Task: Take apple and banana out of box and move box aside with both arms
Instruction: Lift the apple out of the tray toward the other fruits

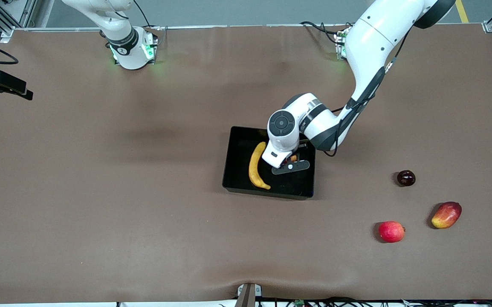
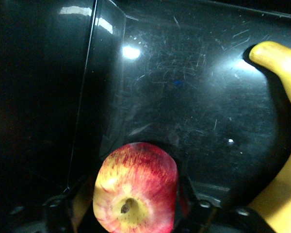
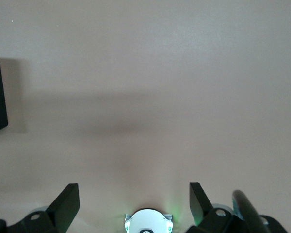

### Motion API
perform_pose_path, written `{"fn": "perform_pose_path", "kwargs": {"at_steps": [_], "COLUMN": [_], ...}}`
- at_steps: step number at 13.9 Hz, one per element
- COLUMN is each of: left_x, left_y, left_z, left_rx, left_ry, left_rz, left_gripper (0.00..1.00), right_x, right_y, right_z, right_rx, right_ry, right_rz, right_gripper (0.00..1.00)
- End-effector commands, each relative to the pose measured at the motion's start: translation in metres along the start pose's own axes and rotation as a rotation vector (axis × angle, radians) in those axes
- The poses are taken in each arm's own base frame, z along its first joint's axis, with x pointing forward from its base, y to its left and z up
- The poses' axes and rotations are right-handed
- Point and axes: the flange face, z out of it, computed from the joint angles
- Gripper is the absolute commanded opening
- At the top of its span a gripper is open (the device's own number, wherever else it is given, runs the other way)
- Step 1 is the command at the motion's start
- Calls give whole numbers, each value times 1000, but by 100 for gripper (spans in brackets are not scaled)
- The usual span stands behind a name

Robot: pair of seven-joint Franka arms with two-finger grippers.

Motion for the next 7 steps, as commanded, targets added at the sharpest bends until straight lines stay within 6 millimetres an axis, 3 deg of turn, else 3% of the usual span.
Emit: {"fn": "perform_pose_path", "kwargs": {"at_steps": [1, 5, 7], "left_x": [5, 24, 41], "left_y": [-1, -7, -23], "left_z": [-17, -99, -150], "left_rx": [-10, -60, -74], "left_ry": [42, 103, 115], "left_rz": [8, 23, 34], "left_gripper": [0, 0, 0], "right_x": [-1, 1, 0], "right_y": [4, 5, 6], "right_z": [-1, 2, 2], "right_rx": [18, 19, 20], "right_ry": [-4, -9, -21], "right_rz": [-2, 0, 3], "right_gripper": [100, 100, 100]}}
